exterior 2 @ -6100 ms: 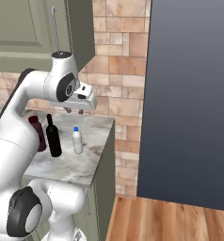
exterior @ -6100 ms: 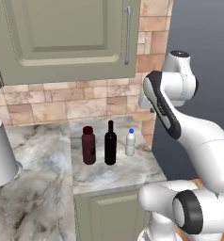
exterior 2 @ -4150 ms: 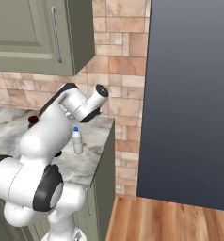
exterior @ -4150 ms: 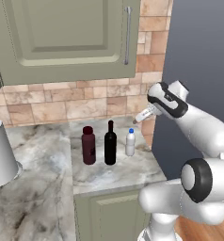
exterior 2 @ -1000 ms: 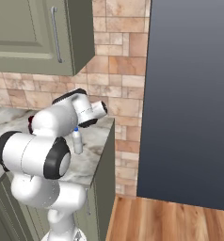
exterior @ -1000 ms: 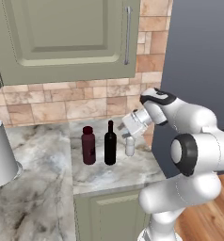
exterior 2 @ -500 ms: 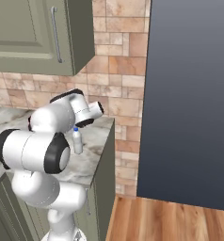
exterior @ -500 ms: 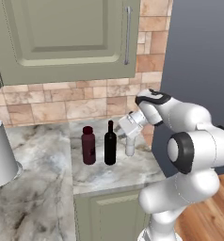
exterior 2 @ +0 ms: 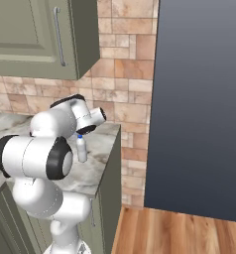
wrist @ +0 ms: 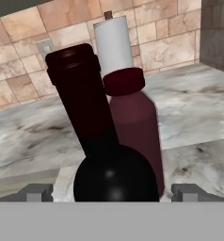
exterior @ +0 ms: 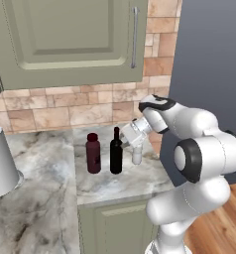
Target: Place the drinks on the dining counter in a tight cluster.
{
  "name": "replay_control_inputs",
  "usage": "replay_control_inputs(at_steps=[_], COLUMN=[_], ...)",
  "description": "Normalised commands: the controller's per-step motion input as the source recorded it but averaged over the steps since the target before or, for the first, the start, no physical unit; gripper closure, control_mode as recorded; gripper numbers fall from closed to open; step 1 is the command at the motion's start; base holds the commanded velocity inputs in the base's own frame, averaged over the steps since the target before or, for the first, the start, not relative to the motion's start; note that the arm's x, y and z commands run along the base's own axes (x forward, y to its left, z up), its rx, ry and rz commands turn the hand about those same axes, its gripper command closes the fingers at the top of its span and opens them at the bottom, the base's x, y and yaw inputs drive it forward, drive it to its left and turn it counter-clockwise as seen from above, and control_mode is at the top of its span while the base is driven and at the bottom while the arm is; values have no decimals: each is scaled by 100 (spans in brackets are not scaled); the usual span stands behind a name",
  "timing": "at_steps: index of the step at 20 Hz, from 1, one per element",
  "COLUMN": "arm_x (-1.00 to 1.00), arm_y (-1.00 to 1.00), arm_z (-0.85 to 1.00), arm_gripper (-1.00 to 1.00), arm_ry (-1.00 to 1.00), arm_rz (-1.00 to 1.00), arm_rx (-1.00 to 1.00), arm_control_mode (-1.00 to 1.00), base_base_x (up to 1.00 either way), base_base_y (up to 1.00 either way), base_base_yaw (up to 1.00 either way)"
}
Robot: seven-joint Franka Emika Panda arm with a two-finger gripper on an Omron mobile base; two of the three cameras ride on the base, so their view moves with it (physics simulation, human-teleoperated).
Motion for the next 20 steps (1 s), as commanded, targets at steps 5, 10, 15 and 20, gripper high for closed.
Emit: replay_control_inputs(at_steps=[5, 10, 15, 20], arm_x=[0, 0, 0, 0], arm_y=[8, 9, 0, 0], arm_z=[-4, -2, 0, 0], arm_gripper=[-100, -100, -100, 100], arm_ry=[0, 0, 0, 0], arm_rz=[0, 0, 0, 0], arm_rx=[0, 0, 0, 0], arm_control_mode=[-100, -100, -100, -100], base_base_x=[0, 0, 0, 0], base_base_y=[0, 0, 0, 0], base_base_yaw=[0, 0, 0, 0])
